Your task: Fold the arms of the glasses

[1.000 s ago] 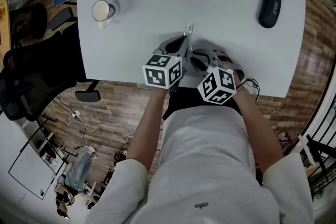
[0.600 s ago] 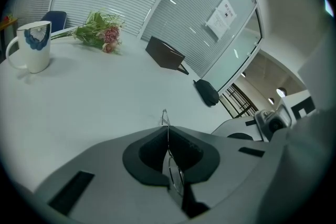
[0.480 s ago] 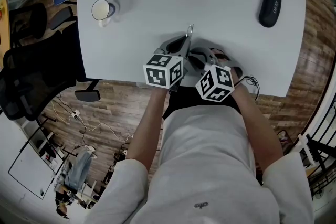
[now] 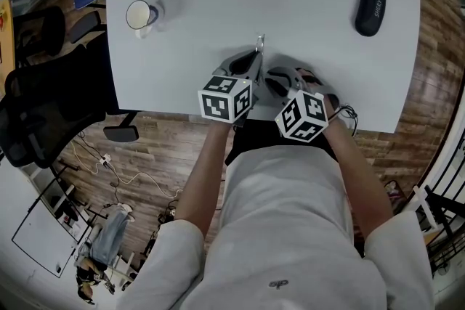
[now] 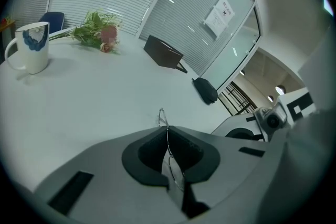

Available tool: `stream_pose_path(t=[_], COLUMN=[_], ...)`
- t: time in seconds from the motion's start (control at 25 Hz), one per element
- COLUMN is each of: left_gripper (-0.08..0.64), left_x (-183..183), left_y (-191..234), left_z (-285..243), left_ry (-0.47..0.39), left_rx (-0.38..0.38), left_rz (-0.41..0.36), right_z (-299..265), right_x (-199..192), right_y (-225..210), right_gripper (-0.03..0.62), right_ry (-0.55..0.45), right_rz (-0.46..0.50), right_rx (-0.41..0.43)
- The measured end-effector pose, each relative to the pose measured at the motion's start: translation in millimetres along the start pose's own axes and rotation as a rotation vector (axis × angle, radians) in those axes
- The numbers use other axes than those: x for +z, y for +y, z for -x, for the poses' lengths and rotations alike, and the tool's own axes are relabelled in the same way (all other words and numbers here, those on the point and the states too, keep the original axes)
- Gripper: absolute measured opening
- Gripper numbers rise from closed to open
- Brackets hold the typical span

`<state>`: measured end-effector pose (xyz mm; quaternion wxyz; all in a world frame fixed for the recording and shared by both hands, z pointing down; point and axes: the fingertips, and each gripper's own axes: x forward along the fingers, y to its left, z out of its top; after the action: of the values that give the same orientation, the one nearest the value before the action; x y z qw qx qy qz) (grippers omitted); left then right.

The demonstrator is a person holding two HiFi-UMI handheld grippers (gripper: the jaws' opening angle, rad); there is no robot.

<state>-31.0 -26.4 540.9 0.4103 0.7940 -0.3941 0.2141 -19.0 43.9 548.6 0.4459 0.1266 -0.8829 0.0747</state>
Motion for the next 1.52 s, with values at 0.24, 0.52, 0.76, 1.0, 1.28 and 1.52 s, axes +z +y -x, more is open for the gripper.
stream_pose_path(t=[0.24,0.52,0.76,1.0,1.28,1.52], left_gripper=[0.026,0.126,0.161,0.198,0.212,0.212], left_x=[-1,0,-3,-7,-7,-5], left_y=[-6,-8,-8,-5,-3,-12], left_z=[-3,0,1,11,29,41], left_ry=[0.009,-0.007,-0.023,-0.052,-0.072,-0.091], left_rx=[0.001,0.027,0.075,0.161,0.241,0.244], left_rz=[-0.014,-0.008,-0.006,0.01,-0.002,0.006], right_z=[16,36,52,70,90,100], right_x=[-18,-39,-53,-68,-75,-68], right_y=[-3,-3,-2,2,3,-3], right_gripper=[0.071,0.067,0.067,0.063,0.063,0.061], right_ry=[0.008,0.011,0.005,-0.008,-0.061,-0.103], right_rz=[-0.025,-0.054,-0.047,-0.023,-0.05,-0.085], right_rx=[-0.031,-0.063,-0.074,-0.081,-0.086,-0.104])
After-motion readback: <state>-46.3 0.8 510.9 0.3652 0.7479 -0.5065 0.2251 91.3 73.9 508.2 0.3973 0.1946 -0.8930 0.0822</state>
